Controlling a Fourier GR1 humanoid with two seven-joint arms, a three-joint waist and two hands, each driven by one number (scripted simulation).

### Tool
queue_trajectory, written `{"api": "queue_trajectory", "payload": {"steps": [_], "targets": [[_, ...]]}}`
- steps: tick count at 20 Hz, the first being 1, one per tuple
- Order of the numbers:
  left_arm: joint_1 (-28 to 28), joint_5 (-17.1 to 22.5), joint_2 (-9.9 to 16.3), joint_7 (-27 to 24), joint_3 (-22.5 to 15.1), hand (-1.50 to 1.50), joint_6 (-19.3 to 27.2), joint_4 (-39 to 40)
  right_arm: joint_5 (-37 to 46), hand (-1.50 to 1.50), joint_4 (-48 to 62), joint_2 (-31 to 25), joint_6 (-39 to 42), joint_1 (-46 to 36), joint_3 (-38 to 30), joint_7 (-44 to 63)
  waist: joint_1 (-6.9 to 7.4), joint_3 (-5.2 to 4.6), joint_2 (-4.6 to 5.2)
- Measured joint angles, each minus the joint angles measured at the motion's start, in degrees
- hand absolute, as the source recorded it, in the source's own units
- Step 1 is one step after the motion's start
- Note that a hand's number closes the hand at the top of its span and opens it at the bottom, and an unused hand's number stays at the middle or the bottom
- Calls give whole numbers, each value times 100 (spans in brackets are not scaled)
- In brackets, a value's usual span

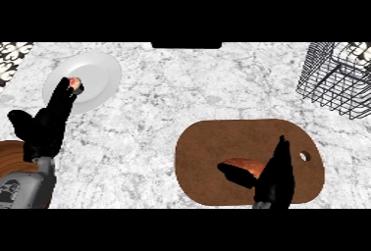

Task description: Pick the sweet potato from the cutting board and place it in the basket

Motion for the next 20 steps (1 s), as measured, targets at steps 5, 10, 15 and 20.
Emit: {"api": "queue_trajectory", "payload": {"steps": [5,10,15,20], "targets": [[134,-48,-55,33,-8,0,-15,-199,-417,150,246,-70,-26,-148,93,-140,-2,-48,-48],[12,-90,-54,124,47,0,-49,-166,-651,150,401,-131,-126,-247,132,-375,-36,-83,-71],[-102,-120,-83,115,89,0,-99,-34,-810,150,595,-179,-284,-356,265,-562,-45,-101,-83],[-211,-115,-111,123,20,0,-186,-57,-1385,150,641,-656,221,-575,841,-1664,193,-92,-26]]}}
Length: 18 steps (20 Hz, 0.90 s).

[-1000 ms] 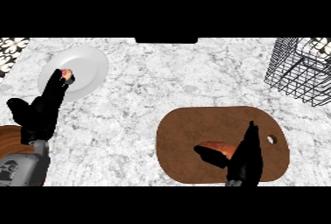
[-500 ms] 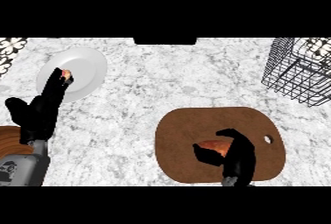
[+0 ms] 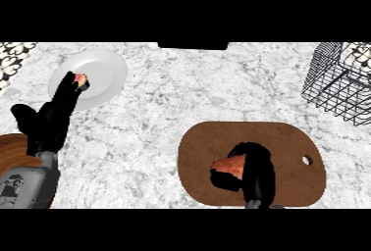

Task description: Pick the sweet potato from the cutting board and place it in the basket

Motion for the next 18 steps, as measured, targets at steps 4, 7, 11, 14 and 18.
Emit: {"api": "queue_trajectory", "payload": {"steps": [4,7,11,14,18], "targets": [[-60,-3,-53,-5,-45,0,-18,19,-596,150,82,-388,461,-178,322,-1119,87,14,34],[-25,34,0,-60,23,0,-88,71,-1208,150,269,-497,473,-237,251,-2131,46,25,36],[61,-8,-37,-119,45,0,-41,88,-2052,150,415,-446,413,-298,13,-3541,-54,69,50],[116,-22,-23,-146,114,0,-27,123,-2668,150,373,-348,455,-356,-290,-4355,-113,98,64],[202,-69,-49,-46,144,0,15,-7,-3149,150,-229,-457,661,-397,-715,-4642,-183,108,54]]}}
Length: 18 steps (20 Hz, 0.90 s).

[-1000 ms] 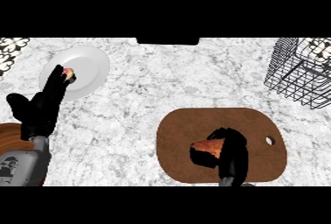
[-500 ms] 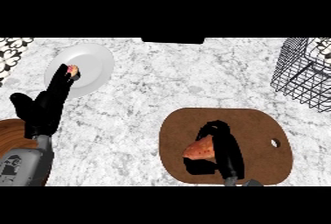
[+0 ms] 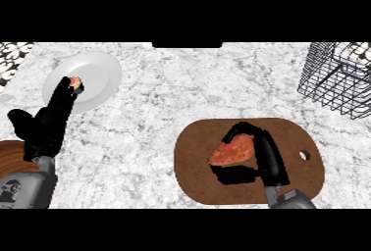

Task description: Pick the sweet potato from the cutting board and place it in the basket

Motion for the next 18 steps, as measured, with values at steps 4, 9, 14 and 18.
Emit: {"api": "queue_trajectory", "payload": {"steps": [4,9,14,18], "targets": [[-12,-53,-42,81,60,0,6,-56,192,150,-753,-178,90,-123,-269,538,-37,0,-8],[-20,-85,-52,49,161,0,-76,-9,434,150,-1301,-314,401,-774,-756,1720,-36,-1,-5],[-34,-110,-81,-73,219,0,-185,157,336,150,-1174,-218,410,-1613,-1515,2355,-17,0,3],[33,-128,-111,-67,263,0,-227,58,240,150,-689,-414,563,-2266,-2140,2489,2,1,5]]}}
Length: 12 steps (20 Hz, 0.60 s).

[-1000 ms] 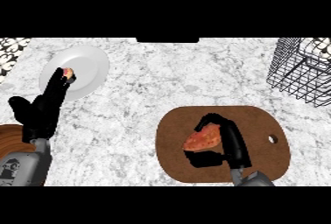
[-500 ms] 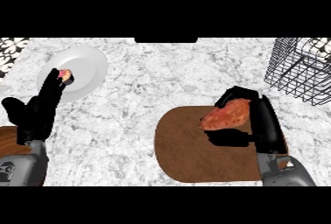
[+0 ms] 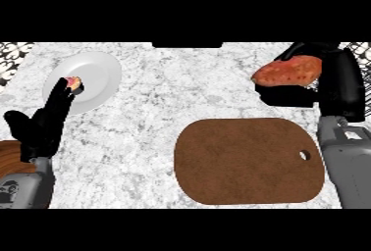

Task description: Pick the sweet potato from the cutting board and place it in the basket

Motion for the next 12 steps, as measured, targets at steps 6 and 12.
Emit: {"api": "queue_trajectory", "payload": {"steps": [6,12], "targets": [[14,-102,-82,89,-12,0,-3,-114,190,150,899,-312,173,-960,-504,233,15,1,3],[-91,-146,-94,280,16,0,-29,-229,556,150,2358,-502,163,-1636,-667,-239,56,2,16]]}}
